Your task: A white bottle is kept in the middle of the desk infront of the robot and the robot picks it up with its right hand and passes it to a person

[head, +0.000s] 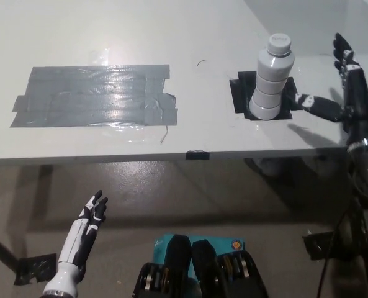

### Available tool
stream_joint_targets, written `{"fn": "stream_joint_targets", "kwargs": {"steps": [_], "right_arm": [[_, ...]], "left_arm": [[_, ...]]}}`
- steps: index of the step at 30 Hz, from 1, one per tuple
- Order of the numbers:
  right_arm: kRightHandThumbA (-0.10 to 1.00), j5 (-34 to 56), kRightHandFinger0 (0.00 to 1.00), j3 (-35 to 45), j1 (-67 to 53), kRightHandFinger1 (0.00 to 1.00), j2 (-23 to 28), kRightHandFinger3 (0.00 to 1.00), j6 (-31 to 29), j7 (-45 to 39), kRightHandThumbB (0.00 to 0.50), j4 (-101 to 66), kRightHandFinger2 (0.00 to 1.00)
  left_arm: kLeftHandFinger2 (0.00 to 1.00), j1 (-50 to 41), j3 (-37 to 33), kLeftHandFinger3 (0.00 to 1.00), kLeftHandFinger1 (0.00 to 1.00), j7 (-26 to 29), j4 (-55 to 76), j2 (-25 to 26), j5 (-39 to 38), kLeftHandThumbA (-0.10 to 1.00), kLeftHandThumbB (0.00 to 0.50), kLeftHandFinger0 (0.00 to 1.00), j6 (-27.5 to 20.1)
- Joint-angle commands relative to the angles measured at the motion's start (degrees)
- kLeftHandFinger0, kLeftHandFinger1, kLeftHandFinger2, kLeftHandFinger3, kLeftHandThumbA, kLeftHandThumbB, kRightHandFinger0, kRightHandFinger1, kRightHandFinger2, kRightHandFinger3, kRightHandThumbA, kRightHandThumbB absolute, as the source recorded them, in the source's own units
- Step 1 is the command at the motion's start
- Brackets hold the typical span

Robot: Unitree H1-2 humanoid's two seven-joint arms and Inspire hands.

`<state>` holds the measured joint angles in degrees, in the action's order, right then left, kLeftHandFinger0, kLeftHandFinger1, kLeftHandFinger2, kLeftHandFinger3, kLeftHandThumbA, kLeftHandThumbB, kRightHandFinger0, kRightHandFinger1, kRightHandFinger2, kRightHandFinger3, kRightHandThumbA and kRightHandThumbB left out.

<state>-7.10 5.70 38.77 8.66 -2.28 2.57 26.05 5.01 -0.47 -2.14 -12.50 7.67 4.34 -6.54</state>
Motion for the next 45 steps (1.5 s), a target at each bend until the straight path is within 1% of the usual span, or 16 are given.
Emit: {"fn": "stream_joint_targets", "kwargs": {"steps": [1, 11, 15, 27, 30, 31, 32, 33, 34, 35, 36, 37, 38, 40, 42, 45], "right_arm": [[1.0, 0.9, 1.0, -0.7, 5.7, 1.0, 0.5, 1.0, -0.7, 0.0, 0.47, 5.1, 1.0], [0.97, 0.4, 1.0, -4.6, 9.8, 1.0, -0.5, 1.0, -1.0, -1.9, 0.453, 10.5, 1.0], [0.98, -0.1, 1.0, -5.7, 11.3, 1.0, -1.3, 1.0, -1.2, -1.4, 0.499, 13.4, 1.0], [1.0, 1.9, 1.0, -6.2, 22.4, 1.0, -1.3, 1.0, -2.7, -2.4, 0.5, 34.7, 1.0], [0.89, 4.3, 1.0, -4.0, 25.6, 1.0, -1.4, 1.0, -4.0, -2.5, 0.444, 42.4, 1.0], [0.58, 8.2, 1.0, 0.3, 27.1, 1.0, -2.0, 1.0, -2.7, 0.0, 0.331, 45.9, 1.0], [0.5, 9.4, 1.0, 1.8, 27.7, 0.94, -2.2, 1.0, -2.6, 0.8, 0.357, 47.2, 1.0], [0.33, 11.7, 0.62, 4.4, 28.3, 0.58, -2.1, 0.81, -2.1, 0.1, 0.332, 48.6, 0.71], [0.04, 13.6, 0.11, 7.1, 28.9, 0.15, -2.0, 0.31, -1.9, 0.3, 0.254, 49.8, 0.28], [-0.07, 14.6, 0.02, 9.2, 29.2, 0.06, -2.0, 0.17, -2.9, 1.9, 0.217, 50.9, 0.21], [-0.1, 14.6, 0.0, 10.1, 29.3, 0.17, -1.9, 0.35, -3.7, 2.4, 0.199, 51.3, 0.47], [-0.1, 14.9, 0.0, 11.0, 29.4, 0.25, -1.9, 0.47, -4.2, 2.5, 0.187, 51.6, 0.61], [-0.1, 16.2, 0.0, 12.9, 29.5, 0.33, -1.9, 0.69, -4.4, 2.4, 0.18, 51.7, 0.76], [-0.1, 16.9, 0.0, 14.5, 29.7, 0.36, -2.1, 0.74, -4.9, 1.9, 0.173, 51.8, 0.8], [-0.1, 16.9, 0.0, 15.1, 29.5, 0.34, -2.1, 0.69, -5.8, 0.2, 0.187, 51.5, 0.75], [-0.1, 16.1, 0.02, 14.6, 29.3, 0.42, -2.3, 0.71, -6.0, 1.1, 0.199, 51.1, 0.83]], "left_arm": [[1.0, 0.6, -0.2, 1.0, 1.0, -0.1, 1.0, 0.5, 0.3, 0.95, 0.0, 1.0, -2.3], [1.0, 0.9, -0.1, 1.0, 1.0, -0.1, 1.7, 0.5, 0.3, 0.95, 0.0, 1.0, -1.7], [1.0, 1.0, -0.1, 1.0, 1.0, -0.4, 1.3, 0.6, -0.1, 0.94, 0.0, 1.0, -2.4], [1.0, 1.2, 0.1, 1.0, 1.0, -0.3, 1.6, 0.5, -0.4, 0.93, 0.0, 1.0, -2.0], [1.0, 1.2, 0.0, 1.0, 1.0, -0.3, 1.7, 0.5, -0.1, 0.93, 0.0, 1.0, -2.2], [1.0, 1.2, -0.1, 1.0, 1.0, -0.4, 1.6, 0.6, 0.0, 0.93, 0.0, 1.0, -2.4], [1.0, 1.2, -0.2, 1.0, 1.0, -0.4, 1.6, 0.7, 0.0, 0.93, 0.0, 1.0, -2.5], [1.0, 1.4, -0.2, 1.0, 1.0, -0.5, 1.7, 0.7, 0.0, 0.94, 0.0, 1.0, -2.2], [1.0, 1.6, -0.2, 1.0, 1.0, -0.5, 1.8, 0.7, 0.1, 0.94, 0.0, 1.0, -1.9], [1.0, 1.8, -0.2, 1.0, 1.0, -0.5, 1.9, 0.8, 0.2, 0.94, 0.0, 1.0, -1.8], [1.0, 1.9, -0.1, 1.0, 1.0, -0.5, 2.0, 0.9, 0.1, 0.94, 0.0, 1.0, -1.7], [1.0, 2.0, 0.0, 1.0, 1.0, -0.5, 2.0, 0.9, 0.0, 0.94, 0.0, 1.0, -1.7], [1.0, 2.1, 0.0, 1.0, 1.0, -0.5, 2.1, 1.0, 0.1, 0.94, 0.0, 1.0, -1.5], [1.0, 2.2, 0.0, 1.0, 1.0, -0.7, 2.0, 1.2, 0.0, 0.95, 0.0, 1.0, -1.5], [1.0, 2.2, 0.0, 1.0, 1.0, -0.6, 2.0, 1.1, 0.0, 0.95, 0.0, 1.0, -1.5], [1.0, 2.0, 0.1, 1.0, 1.0, -0.5, 1.8, 1.0, -0.1, 0.95, 0.01, 1.0, -1.4]]}}
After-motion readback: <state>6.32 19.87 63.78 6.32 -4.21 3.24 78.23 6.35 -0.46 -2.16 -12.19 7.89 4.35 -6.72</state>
